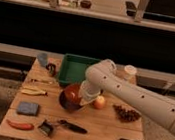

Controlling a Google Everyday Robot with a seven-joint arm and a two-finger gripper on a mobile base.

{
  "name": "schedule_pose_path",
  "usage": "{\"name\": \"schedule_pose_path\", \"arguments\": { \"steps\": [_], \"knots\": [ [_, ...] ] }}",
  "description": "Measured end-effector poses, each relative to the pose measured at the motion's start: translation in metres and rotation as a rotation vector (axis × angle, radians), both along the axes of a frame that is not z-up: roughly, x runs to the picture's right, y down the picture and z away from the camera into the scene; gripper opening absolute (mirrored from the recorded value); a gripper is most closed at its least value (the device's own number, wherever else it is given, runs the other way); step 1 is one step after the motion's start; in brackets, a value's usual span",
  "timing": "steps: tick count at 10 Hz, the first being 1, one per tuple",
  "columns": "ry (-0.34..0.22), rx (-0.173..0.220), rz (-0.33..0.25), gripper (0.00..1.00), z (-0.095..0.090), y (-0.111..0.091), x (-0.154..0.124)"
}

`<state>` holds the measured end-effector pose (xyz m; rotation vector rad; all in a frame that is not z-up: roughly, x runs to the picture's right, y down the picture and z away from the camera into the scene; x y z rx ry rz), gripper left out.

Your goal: Stack bowls into tray

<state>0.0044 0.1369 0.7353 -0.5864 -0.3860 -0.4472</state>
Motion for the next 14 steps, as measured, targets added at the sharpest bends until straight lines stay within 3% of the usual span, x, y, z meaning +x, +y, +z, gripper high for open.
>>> {"name": "schedule_pose_path", "arguments": {
  "steps": [5,14],
  "knots": [
    [-0.075,0.034,-0.017,0.00,-0.018,-0.010,-0.036],
    [-0.085,0.117,-0.036,0.00,-0.005,0.005,-0.032]
  ]
}}
